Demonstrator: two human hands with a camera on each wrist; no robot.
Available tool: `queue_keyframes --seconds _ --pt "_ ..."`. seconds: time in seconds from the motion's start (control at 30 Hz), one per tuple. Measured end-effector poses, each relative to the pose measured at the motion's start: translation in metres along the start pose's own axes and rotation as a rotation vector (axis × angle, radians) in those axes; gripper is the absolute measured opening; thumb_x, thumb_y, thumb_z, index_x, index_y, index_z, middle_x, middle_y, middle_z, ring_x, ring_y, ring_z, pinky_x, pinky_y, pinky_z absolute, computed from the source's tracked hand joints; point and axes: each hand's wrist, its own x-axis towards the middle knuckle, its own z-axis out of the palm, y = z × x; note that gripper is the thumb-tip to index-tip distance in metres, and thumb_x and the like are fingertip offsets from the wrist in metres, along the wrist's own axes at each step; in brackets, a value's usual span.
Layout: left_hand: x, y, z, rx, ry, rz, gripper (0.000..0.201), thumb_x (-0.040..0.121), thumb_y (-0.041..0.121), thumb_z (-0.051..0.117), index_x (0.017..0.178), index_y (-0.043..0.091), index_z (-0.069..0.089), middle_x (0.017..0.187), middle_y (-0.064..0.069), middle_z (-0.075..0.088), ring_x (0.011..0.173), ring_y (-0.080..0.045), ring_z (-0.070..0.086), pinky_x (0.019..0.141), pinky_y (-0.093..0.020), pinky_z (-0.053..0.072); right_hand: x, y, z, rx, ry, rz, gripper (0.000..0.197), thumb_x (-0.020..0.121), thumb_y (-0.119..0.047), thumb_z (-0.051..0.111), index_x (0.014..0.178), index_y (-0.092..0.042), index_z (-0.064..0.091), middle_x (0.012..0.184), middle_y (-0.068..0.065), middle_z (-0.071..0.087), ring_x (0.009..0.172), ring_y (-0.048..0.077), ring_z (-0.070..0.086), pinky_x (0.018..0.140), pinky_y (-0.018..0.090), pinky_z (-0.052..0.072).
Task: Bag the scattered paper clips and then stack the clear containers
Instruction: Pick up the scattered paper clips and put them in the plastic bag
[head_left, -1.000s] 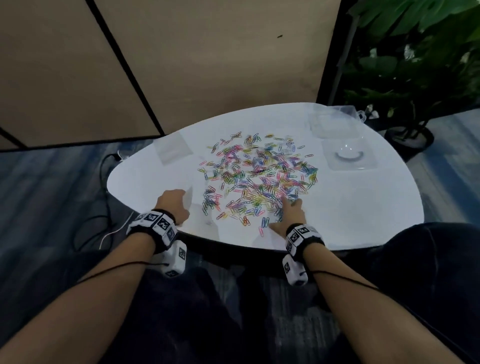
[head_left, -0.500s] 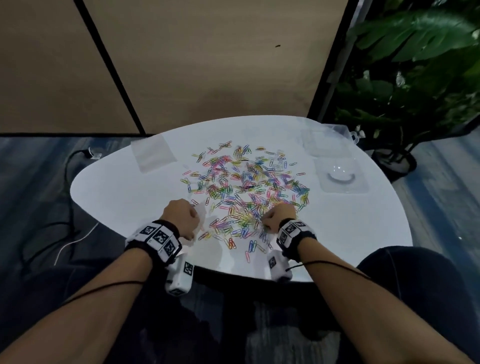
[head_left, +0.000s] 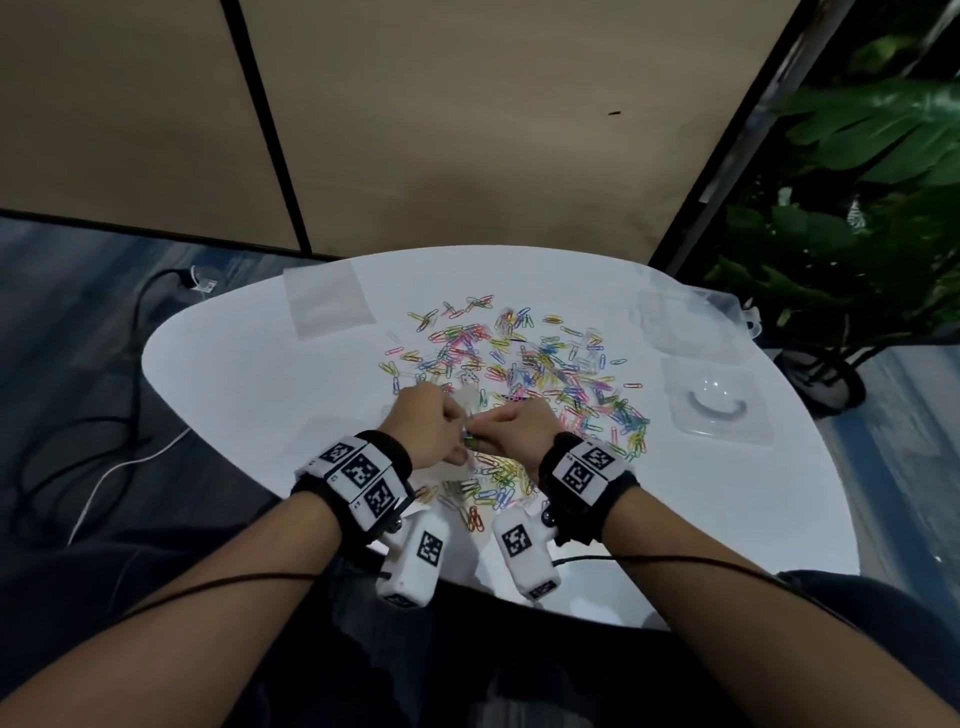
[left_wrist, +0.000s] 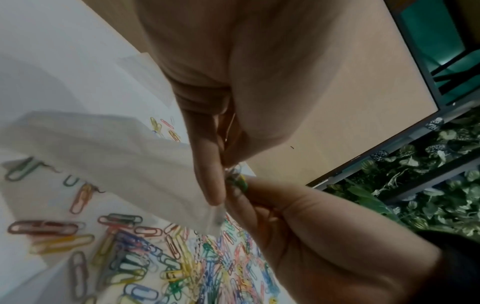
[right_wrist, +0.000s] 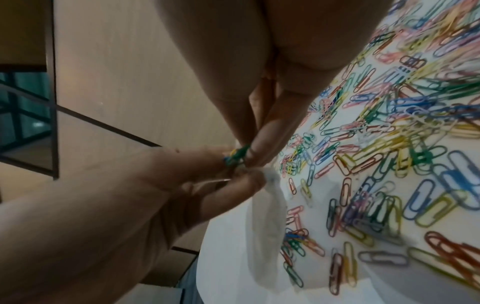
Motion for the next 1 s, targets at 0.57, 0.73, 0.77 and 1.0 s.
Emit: queue_keyframes --seconds 0.57,0.73,0.77,1.0 --pt "-0.003 0.001 -0.018 0.206 0.135 0.027 0.017 0.09 0.005 0.06 0.095 0.002 0.076 0.083 -0.012 0.077 0.063 -0.02 0.076 0.074 -0.036 0.064 -0.002 -0.021 -0.008 -0.501 -0.107 -0.393 0.029 0.092 -0.004 0.056 0.101 -0.022 0.077 0.092 -0.006 0.073 0.071 0.002 0.069 0.068 0.022 0.059" --pt "-0.005 0.006 -0.031 0.24 0.149 0.045 0.021 0.09 0.006 0.058 0.098 -0.001 0.076 0.092 -0.013 0.077 0.058 -0.02 0.074 0.074 -0.026 0.06 0.005 0.022 -0.085 -1.006 0.082 -0.185 0.053 0.083 -0.036 0.073 0.133 -0.024 0.057 0.136 0.006 0.056 0.118 0.021 0.058 0.103 0.039 0.047" --pt "-0.006 0.006 -0.033 0.244 0.155 0.053 0.021 0.09 0.006 0.058 0.098 0.0 0.076 0.093 -0.013 0.077 0.06 -0.021 0.075 0.077 -0.027 0.06 0.005 0.039 -0.102 -1.157 0.042 -0.063 0.078 0.079 -0.045 0.075 0.145 -0.022 0.041 0.148 0.01 0.042 0.13 0.026 0.048 0.109 0.039 0.041" --pt "-0.016 0.002 -0.031 0.251 0.141 0.083 0.021 0.091 0.009 0.056 0.102 0.009 0.074 0.077 -0.01 0.077 0.063 -0.021 0.076 0.082 -0.027 0.059 0.005 0.106 -0.112 -1.21 0.023 -0.091 0.1 0.082 -0.049 0.07 0.156 -0.024 0.007 0.164 0.006 0.006 0.15 0.028 0.014 0.12 0.043 0.023"
